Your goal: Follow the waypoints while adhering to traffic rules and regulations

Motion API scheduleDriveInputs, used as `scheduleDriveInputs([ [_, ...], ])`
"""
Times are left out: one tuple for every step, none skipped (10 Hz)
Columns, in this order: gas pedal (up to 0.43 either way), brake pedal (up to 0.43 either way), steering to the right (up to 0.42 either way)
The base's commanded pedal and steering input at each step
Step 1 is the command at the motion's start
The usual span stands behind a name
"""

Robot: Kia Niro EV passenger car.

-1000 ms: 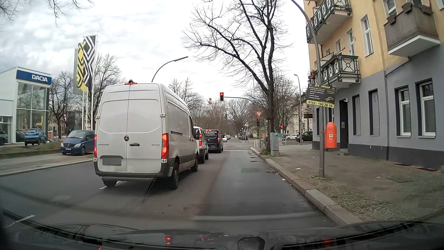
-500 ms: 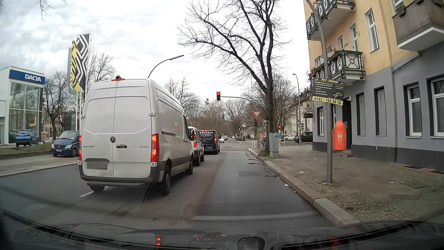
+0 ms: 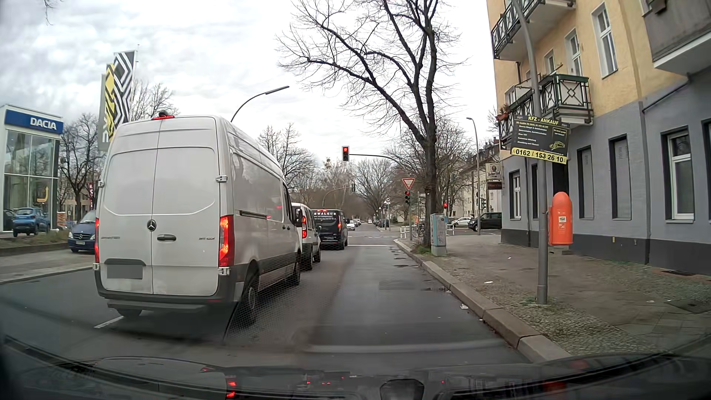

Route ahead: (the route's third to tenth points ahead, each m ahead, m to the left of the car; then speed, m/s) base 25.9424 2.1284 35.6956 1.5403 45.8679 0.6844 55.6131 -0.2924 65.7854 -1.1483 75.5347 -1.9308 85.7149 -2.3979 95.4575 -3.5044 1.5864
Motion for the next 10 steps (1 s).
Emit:
scheduleDriveInputs([
  [0.000,0.152,0.023],
  [0.000,0.159,0.018],
  [0.000,0.159,0.016],
  [0.000,0.159,0.016],
  [0.000,0.159,0.016],
  [0.000,0.165,0.016],
  [0.000,0.165,0.016],
  [0.000,0.165,0.016],
  [0.000,0.165,0.016],
  [0.000,0.165,0.016],
])
